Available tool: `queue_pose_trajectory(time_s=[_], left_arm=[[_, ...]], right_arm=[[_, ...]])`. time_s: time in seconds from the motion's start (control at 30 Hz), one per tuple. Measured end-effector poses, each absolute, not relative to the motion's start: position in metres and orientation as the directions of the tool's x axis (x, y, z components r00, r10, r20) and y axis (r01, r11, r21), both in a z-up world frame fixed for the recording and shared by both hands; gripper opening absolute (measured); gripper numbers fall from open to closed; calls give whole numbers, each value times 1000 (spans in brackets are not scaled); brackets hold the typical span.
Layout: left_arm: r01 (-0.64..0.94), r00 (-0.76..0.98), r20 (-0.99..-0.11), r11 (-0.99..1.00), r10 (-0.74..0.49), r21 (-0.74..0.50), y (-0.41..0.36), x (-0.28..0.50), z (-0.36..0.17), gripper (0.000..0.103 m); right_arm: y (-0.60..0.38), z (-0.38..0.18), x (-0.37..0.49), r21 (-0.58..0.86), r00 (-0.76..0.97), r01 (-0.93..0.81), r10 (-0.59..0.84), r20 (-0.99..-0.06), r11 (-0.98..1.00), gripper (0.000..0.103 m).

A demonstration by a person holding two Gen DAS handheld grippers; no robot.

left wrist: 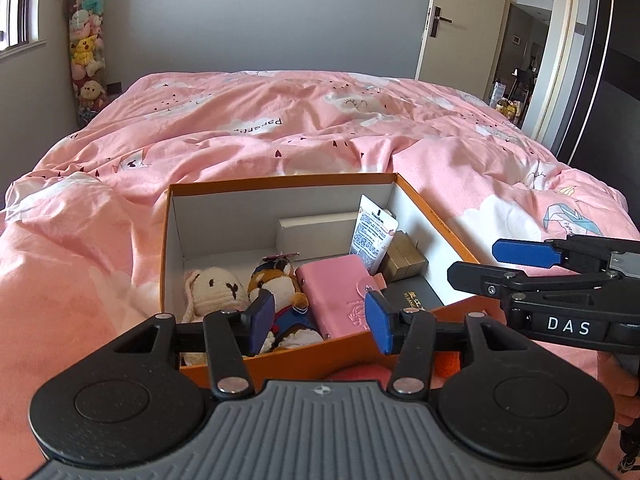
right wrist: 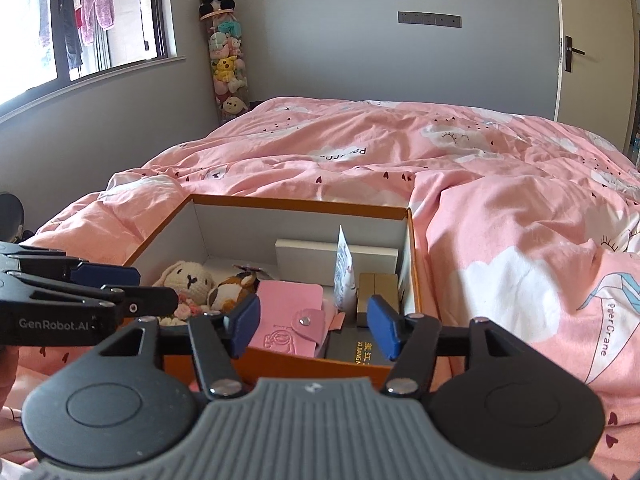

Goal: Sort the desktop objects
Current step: 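Withdraw both tools from the box toward the pompom and crocheted fruit, then grasp the pink pompom with the left tool while the right tool grasps the orange crocheted fruit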

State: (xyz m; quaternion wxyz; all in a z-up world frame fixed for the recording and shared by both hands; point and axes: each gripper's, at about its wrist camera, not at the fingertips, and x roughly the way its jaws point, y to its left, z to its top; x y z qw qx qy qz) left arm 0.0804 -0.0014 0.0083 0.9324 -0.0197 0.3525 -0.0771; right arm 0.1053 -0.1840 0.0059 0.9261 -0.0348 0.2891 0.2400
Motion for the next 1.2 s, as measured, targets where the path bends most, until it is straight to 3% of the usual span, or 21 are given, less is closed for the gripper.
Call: queue_pose_trajectory(time_s=[0.43,0.6,0.87,1.2], left_arm=[[153,704,-689,984,-172,-89,16,49,-17,66],[176,660,-724,978,-200,-110,19,43,-32,75],[251,609,-762,965,-220,-78,-2,46,-52,77],[195,540,-793,958,-283,-209,-14,82,-71,78]], right_arm=[[-192,-25,86,9,661,-438,329,-675,899,68],[-197,-44,83,-5,620,-406,271,-736,914,66],[-200,-65,86,3,568,-378,235,-788,926,61],[-197,-69,115,5,552,-370,224,-803,929,61]])
